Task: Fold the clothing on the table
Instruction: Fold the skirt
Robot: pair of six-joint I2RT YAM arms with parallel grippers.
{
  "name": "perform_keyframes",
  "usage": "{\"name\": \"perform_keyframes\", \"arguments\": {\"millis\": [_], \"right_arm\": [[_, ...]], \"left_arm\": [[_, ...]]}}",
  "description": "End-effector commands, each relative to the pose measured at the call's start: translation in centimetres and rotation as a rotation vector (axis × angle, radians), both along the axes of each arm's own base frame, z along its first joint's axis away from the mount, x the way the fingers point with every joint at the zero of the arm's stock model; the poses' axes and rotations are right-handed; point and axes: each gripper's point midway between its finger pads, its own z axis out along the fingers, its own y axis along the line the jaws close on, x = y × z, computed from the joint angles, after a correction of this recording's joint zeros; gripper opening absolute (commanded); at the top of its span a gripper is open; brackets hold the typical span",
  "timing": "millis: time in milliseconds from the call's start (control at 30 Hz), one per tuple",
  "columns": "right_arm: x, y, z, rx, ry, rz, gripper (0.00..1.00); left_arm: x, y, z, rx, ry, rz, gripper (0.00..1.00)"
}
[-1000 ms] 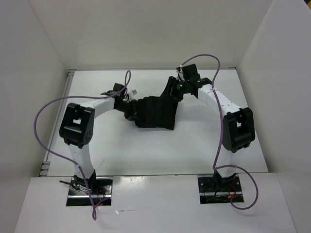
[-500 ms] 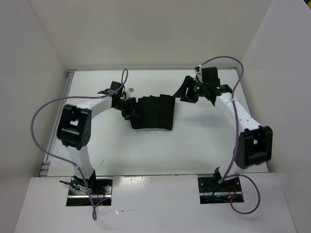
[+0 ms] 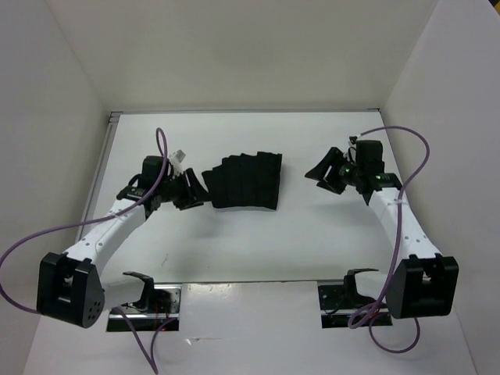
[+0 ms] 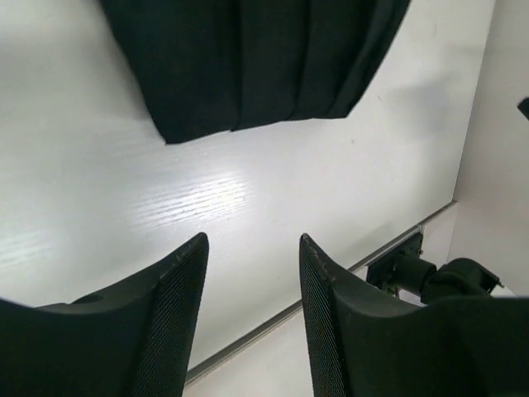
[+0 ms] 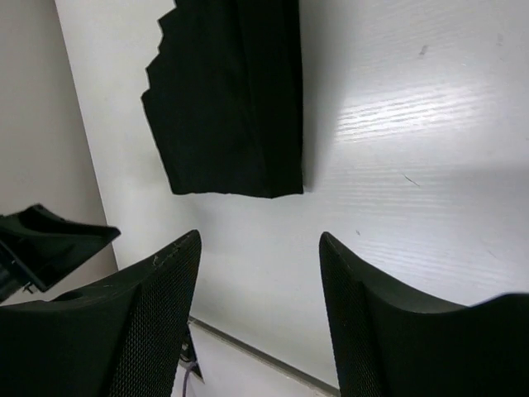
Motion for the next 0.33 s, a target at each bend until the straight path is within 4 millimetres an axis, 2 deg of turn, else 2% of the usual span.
{"name": "perform_keyframes", "arguments": {"millis": [0, 67, 133, 233, 267, 300], "right_arm": [[-1.6, -1.6, 0.8, -0.007, -0.029, -0.069, 0.65], [-2.3, -1.9, 0.3, -0.001, -0.023, -0.087, 0.65], [-2.9, -2.2, 1.1, 0.006, -0.050, -0.101, 0.65], [-3.9, -2.3, 1.4, 0.012, -0.057, -0.116, 0.66], [-4.1, -2.5, 1.5, 0.007, -0.060, -0.123, 0.67], [-4.6, -2.5, 1.9, 0.007, -0.071, -0.123, 0.67]], "left_arm": [[-0.5, 0.5, 2.5, -0.030, -0.076, 0.067, 0.56], [-1.2, 0.6, 2.7, -0.039, -0.078, 0.073, 0.56], [-1.8, 0.9, 3.1, -0.037, -0.095, 0.080, 0.54], [-2.5, 0.1, 3.8, -0.038, -0.120, 0.034, 0.54], [-2.7, 0.1, 4.2, -0.025, -0.136, 0.022, 0.57], [-2.9, 0.2, 4.2, -0.013, -0.138, 0.029, 0.66]]}}
